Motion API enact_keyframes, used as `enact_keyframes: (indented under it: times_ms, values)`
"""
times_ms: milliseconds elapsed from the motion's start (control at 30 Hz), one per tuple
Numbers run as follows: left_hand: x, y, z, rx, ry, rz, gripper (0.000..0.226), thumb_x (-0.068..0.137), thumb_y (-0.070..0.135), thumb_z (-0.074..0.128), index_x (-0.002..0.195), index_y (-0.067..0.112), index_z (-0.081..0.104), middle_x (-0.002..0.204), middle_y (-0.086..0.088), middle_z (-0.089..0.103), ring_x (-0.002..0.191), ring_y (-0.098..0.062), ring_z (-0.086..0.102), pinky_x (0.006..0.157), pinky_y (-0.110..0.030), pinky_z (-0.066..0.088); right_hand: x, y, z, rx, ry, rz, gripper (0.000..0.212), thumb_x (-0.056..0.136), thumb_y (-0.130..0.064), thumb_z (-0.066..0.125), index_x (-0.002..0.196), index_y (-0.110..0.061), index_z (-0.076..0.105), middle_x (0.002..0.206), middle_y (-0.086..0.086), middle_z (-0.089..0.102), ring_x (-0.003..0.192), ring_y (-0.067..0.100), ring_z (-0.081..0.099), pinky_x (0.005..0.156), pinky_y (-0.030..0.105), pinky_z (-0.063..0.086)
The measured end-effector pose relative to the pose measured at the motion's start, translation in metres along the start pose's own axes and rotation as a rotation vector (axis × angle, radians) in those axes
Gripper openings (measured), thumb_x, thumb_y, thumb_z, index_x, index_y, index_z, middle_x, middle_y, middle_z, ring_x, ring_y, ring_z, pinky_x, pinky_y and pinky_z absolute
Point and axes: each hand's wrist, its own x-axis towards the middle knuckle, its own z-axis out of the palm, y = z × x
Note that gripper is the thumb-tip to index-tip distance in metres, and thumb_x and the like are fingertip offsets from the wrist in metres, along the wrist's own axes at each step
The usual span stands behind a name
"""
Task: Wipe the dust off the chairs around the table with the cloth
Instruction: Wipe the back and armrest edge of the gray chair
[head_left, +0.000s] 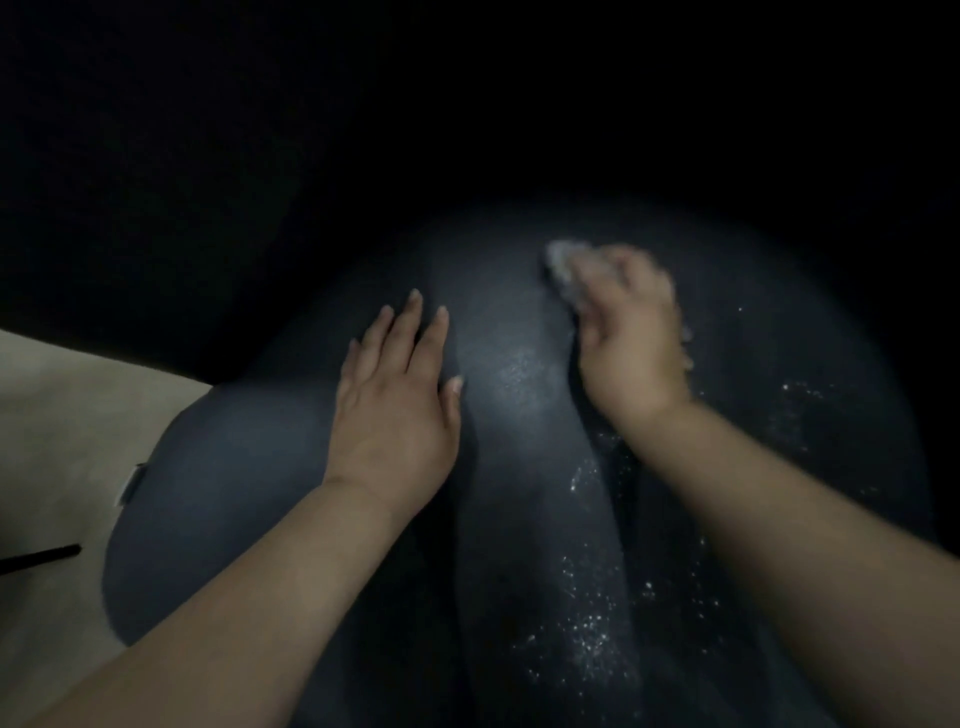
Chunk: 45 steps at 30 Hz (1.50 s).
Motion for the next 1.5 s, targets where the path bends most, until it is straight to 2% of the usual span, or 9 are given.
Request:
enact_keyframes:
  times_ms: [133,300,600,833,1033,1100,1200,1367,1500]
  values:
    - [0.0,0.004,-0.001,0.009,-0.004,-0.015,0.059,0.098,0.037,0.039,0.152,0.023,0.021,0.162,0.004,0.007,0.148,-0.016,0.001,0.119,-0.039,0.004,-0.035,-0.001,-0.008,0.074,-0.106,-0.132,0.051,0.081,0.007,0.059,0.126,-0.017,0.063,0.123,0.012,0.056,0.107,0.035,0.049,0.091,0.048,0.045]
    - [0.002,0.011,0.0,0.025,-0.02,0.013,0.059,0.099,0.038,0.037,0.153,0.023,0.019,0.162,0.005,0.006,0.148,-0.015,0.0,0.121,-0.041,0.006,0.048,0.021,-0.008,0.011,0.025,0.09,0.049,0.088,-0.004,0.051,0.132,-0.026,0.057,0.133,0.005,0.048,0.119,0.03,0.041,0.098,0.036,0.038]
    - [0.003,0.023,-0.003,0.019,-0.038,0.004,0.059,0.098,0.036,0.04,0.152,0.023,0.022,0.161,0.006,0.008,0.147,-0.015,0.002,0.12,-0.04,0.009,-0.046,0.009,-0.022,0.168,-0.295,-0.279,0.047,0.086,0.003,0.059,0.124,-0.023,0.064,0.127,0.003,0.057,0.11,0.026,0.051,0.089,0.047,0.046]
    - [0.012,0.046,-0.001,0.003,-0.027,0.043,0.057,0.098,0.035,0.04,0.152,0.025,0.022,0.161,0.008,0.008,0.147,-0.013,0.0,0.116,-0.036,0.001,0.033,0.083,-0.056,0.013,0.02,0.202,0.053,0.093,-0.01,0.053,0.143,-0.019,0.042,0.131,0.012,0.044,0.12,0.03,0.038,0.102,0.028,0.028]
    - [0.024,0.067,0.014,0.011,-0.056,0.076,0.057,0.099,0.035,0.036,0.153,0.027,0.018,0.161,0.009,0.005,0.146,-0.011,-0.003,0.114,-0.031,-0.008,-0.026,0.053,-0.041,0.07,-0.116,0.007,0.051,0.087,0.0,0.059,0.135,-0.017,0.054,0.121,0.007,0.055,0.109,0.029,0.046,0.095,0.039,0.04]
    - [0.026,0.069,0.014,0.027,-0.076,0.084,0.058,0.099,0.036,0.035,0.153,0.028,0.016,0.161,0.009,0.003,0.146,-0.011,-0.005,0.113,-0.031,-0.009,-0.046,0.053,-0.05,0.127,-0.184,-0.036,0.051,0.088,-0.001,0.061,0.135,-0.018,0.054,0.119,0.001,0.054,0.11,0.022,0.045,0.098,0.031,0.037]
    - [0.027,0.068,0.012,0.031,-0.095,0.098,0.056,0.1,0.033,0.036,0.153,0.028,0.017,0.161,0.009,0.006,0.147,-0.012,-0.003,0.116,-0.034,-0.001,-0.022,0.07,-0.061,0.137,-0.064,0.069,0.049,0.089,0.0,0.058,0.135,-0.016,0.054,0.119,0.005,0.051,0.11,0.026,0.044,0.095,0.016,0.028]
    - [0.027,0.068,0.014,0.023,-0.097,0.086,0.056,0.1,0.029,0.041,0.152,0.028,0.021,0.161,0.009,0.01,0.147,-0.014,0.001,0.12,-0.039,0.009,0.063,0.091,-0.049,0.076,-0.028,0.233,0.048,0.097,-0.014,0.05,0.144,-0.02,0.042,0.138,0.011,0.04,0.125,0.028,0.037,0.102,0.02,0.024]
    - [0.031,0.067,0.013,0.03,-0.107,0.08,0.058,0.098,0.028,0.043,0.152,0.027,0.021,0.161,0.008,0.011,0.148,-0.015,0.003,0.12,-0.038,0.01,0.026,0.062,-0.032,0.079,-0.099,0.012,0.051,0.09,-0.005,0.055,0.138,-0.022,0.051,0.128,0.009,0.049,0.115,0.029,0.043,0.098,0.026,0.031]
